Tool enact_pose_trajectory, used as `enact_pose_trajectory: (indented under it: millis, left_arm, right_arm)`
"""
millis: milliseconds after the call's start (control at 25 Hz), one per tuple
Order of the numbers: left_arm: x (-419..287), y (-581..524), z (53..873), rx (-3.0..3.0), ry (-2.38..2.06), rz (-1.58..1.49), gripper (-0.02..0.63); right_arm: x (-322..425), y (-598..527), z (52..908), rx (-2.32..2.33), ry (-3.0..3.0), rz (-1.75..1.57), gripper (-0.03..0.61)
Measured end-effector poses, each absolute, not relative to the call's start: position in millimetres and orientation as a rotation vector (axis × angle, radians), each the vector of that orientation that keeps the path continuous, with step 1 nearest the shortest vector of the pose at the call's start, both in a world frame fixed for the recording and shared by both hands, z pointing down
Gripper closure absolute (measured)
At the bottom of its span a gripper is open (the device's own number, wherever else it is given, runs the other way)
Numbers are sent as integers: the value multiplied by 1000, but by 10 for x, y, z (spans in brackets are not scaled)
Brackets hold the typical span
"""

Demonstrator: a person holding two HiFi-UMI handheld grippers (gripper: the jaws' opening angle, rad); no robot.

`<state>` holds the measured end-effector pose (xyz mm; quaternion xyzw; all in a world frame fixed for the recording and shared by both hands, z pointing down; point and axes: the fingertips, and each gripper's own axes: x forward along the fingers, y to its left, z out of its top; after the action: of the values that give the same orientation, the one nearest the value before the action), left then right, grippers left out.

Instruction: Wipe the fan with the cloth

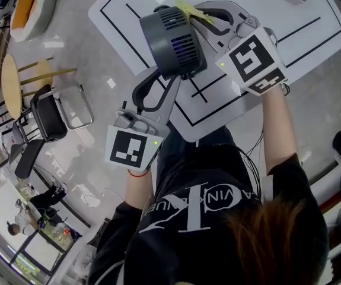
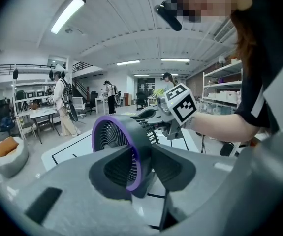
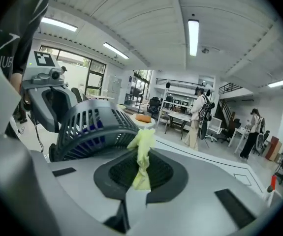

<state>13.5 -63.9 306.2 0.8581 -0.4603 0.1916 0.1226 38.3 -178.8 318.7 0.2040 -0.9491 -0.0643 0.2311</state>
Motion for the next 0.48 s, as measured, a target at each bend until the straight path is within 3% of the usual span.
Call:
enact_pose_trajectory:
  millis: [480]
  left_arm:
    - [101,-645,3118,2469,-1334,480,491]
  right_arm:
    - [266,-1770,3737,474,-2583,2,551]
